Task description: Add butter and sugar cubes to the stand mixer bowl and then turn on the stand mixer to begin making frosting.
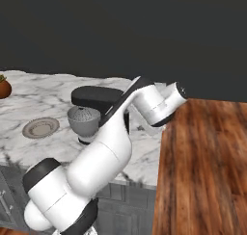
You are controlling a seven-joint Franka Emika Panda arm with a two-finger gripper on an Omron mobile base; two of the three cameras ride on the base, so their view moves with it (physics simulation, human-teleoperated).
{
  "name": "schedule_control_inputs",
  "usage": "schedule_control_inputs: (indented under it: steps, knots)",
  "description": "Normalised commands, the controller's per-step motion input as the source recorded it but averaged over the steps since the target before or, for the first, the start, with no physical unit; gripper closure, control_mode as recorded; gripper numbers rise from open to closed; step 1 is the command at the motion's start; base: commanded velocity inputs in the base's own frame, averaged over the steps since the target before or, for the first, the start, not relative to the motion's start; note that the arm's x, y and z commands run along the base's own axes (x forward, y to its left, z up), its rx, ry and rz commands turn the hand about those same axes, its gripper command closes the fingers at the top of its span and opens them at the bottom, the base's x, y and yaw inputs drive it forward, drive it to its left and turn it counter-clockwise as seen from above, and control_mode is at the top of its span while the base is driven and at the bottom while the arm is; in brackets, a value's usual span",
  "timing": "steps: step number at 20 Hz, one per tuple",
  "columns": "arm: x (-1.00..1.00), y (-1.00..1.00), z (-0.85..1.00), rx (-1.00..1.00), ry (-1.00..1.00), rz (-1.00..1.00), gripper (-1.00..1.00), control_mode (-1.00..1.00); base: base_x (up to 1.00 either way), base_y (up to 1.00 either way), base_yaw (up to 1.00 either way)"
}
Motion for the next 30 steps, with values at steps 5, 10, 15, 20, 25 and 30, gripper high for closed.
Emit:
schedule_control_inputs:
  steps: [5,10,15,20,25,30]
  knots:
    - [-0.61,0.0,-0.31,-0.12,-0.33,0.41,-1.0,-1.0,0.0,0.0,0.0]
    - [-0.71,0.17,-0.3,-0.19,-0.51,0.34,-1.0,-1.0,0.0,0.0,0.0]
    - [-0.4,0.41,-0.25,-0.22,-0.61,0.27,-1.0,-1.0,0.0,0.0,0.0]
    - [-0.21,0.26,-0.37,-0.22,-0.68,0.34,-1.0,-1.0,0.0,0.0,0.0]
    - [-0.13,-0.01,-0.26,-0.13,-0.67,0.33,-1.0,-1.0,0.0,0.0,0.0]
    - [0.0,-0.51,-0.07,0.0,-0.55,0.39,-1.0,-1.0,0.0,0.0,0.0]
